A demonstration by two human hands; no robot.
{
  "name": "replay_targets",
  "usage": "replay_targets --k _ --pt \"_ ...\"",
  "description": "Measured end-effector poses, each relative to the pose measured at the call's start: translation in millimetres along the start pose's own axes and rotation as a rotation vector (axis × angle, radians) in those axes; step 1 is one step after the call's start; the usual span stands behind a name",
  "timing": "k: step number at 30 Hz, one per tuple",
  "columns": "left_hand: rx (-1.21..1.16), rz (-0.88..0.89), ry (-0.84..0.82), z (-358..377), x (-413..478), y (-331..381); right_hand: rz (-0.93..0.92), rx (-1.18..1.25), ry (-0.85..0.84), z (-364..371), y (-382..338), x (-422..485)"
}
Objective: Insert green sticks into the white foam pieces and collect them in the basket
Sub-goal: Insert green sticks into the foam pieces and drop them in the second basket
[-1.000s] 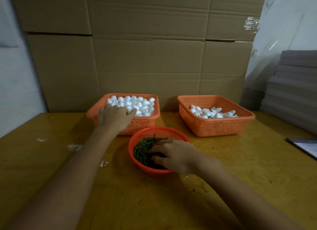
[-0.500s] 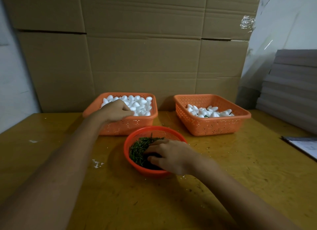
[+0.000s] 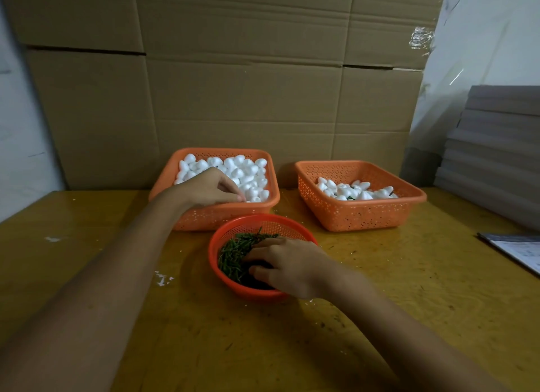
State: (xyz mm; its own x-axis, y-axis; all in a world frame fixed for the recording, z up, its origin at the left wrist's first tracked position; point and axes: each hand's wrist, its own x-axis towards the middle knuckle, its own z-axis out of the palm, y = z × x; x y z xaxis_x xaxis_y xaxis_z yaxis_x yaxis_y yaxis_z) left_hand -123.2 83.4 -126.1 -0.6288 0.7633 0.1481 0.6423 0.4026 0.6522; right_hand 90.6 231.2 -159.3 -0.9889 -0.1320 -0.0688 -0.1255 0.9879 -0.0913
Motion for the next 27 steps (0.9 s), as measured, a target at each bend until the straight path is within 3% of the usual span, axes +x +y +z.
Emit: replay_targets --k 13,17,24,27 --pt "-0.291 0.092 0.311 14.1 2.5 17.4 -0.007 0.008 0.01 -0.3 0.3 -0.8" --pt "-0.509 0.127 0.444 14.9 -10.7 25.3 -0.013 0.013 0.014 0.5 0.8 -0.4" --pt "-1.052 0.128 0.374 34.3 -56.8 44.0 -0.016 0.008 0.009 -0.8 -0.9 -0.9" --pt "-1.12 0.107 0.371 49.6 -73.3 46.5 -0.017 0.017 0.023 0.2 -0.1 -0.6"
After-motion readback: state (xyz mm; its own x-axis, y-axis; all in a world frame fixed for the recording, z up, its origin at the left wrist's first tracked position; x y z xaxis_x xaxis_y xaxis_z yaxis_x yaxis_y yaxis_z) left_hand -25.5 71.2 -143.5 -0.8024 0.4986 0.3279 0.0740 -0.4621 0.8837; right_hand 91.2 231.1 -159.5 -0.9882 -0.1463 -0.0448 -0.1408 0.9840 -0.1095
